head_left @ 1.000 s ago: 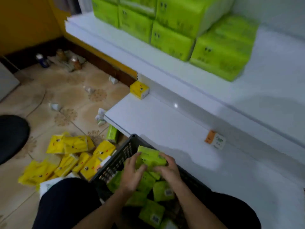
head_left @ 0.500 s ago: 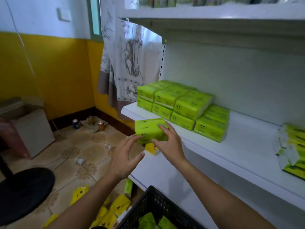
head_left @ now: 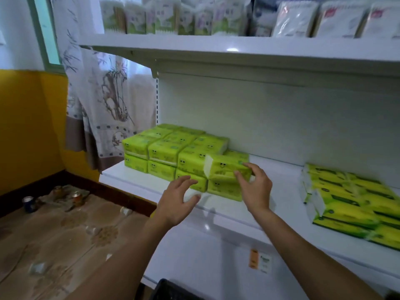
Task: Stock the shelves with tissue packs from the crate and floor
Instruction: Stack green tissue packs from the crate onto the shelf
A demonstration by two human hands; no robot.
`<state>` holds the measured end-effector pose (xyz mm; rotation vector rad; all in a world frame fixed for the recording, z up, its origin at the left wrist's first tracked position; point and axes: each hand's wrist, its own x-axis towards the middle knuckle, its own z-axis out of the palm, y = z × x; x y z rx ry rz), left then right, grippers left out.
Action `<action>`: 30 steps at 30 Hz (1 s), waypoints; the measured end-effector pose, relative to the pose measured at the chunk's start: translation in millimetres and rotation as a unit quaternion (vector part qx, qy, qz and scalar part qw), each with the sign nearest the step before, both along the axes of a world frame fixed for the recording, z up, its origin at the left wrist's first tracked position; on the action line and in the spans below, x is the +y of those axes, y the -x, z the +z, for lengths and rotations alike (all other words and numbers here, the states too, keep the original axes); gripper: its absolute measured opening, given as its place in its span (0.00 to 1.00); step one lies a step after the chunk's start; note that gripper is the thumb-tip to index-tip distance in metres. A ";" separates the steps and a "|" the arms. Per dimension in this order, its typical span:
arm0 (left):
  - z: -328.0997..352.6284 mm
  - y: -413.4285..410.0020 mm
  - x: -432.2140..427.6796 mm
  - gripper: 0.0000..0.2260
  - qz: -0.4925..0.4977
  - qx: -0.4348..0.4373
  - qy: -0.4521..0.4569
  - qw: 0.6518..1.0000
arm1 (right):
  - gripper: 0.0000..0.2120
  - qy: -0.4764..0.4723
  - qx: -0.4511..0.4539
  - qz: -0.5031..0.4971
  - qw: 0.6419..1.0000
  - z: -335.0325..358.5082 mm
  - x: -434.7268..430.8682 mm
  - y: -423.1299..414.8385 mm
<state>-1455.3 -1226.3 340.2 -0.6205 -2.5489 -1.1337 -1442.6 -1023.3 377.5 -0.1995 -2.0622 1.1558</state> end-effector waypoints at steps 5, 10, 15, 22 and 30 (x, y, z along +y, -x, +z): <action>-17.4 23.7 21.2 0.37 0.003 -0.010 0.014 1.000 | 0.13 0.032 0.021 0.022 0.999 -2.1 15.4 6.8; -35.6 37.4 23.8 0.35 0.012 0.005 0.065 0.998 | 0.12 0.059 0.056 -0.045 0.996 -5.8 38.6 29.4; -41.1 53.5 22.2 0.28 0.018 0.049 0.096 0.994 | 0.12 0.024 -0.014 -0.045 0.999 -22.9 53.6 63.0; -41.1 81.5 18.8 0.20 0.028 0.063 0.113 0.991 | 0.10 0.013 -0.041 -0.055 0.998 -27.7 65.3 122.7; -47.5 100.7 14.4 0.16 0.008 0.096 0.130 0.987 | 0.09 -0.055 -0.097 -0.104 0.988 -24.6 79.0 165.5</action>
